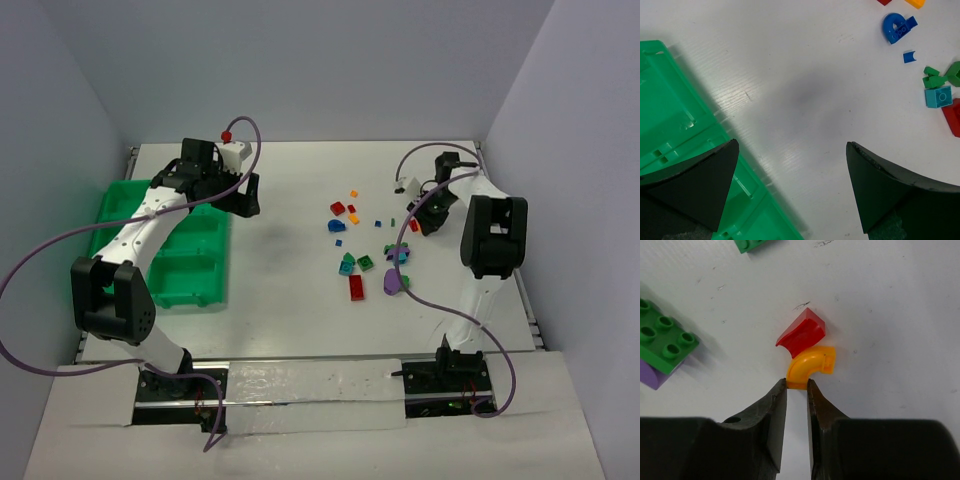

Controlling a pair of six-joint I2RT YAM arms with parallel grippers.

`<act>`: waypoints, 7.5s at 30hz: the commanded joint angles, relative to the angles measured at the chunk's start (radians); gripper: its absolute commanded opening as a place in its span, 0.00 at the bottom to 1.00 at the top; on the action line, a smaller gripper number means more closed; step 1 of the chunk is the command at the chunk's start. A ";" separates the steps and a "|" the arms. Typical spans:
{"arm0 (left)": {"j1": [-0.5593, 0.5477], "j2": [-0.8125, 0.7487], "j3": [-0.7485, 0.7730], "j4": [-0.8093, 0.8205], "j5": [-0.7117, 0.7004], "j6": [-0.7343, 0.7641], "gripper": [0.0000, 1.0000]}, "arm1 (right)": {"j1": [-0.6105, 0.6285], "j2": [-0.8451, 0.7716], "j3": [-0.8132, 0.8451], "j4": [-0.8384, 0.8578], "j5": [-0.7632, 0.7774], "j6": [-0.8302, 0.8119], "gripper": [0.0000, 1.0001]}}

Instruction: Sort the legos into containers by color

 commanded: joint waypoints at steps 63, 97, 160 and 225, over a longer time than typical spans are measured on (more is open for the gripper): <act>-0.143 0.115 -0.120 0.537 0.685 -0.811 0.20 | 0.703 -0.310 0.212 0.123 -0.242 0.554 0.19; 0.637 0.254 0.381 -0.082 -0.120 0.019 0.00 | 0.501 -0.296 0.082 0.205 -0.066 0.748 0.99; 0.540 0.256 0.478 -0.018 -0.026 -0.032 0.62 | 0.474 0.101 0.111 0.290 0.249 0.810 0.08; 0.231 0.035 0.111 0.089 0.557 -0.425 0.00 | 0.716 -0.313 0.125 0.484 -0.107 0.970 0.98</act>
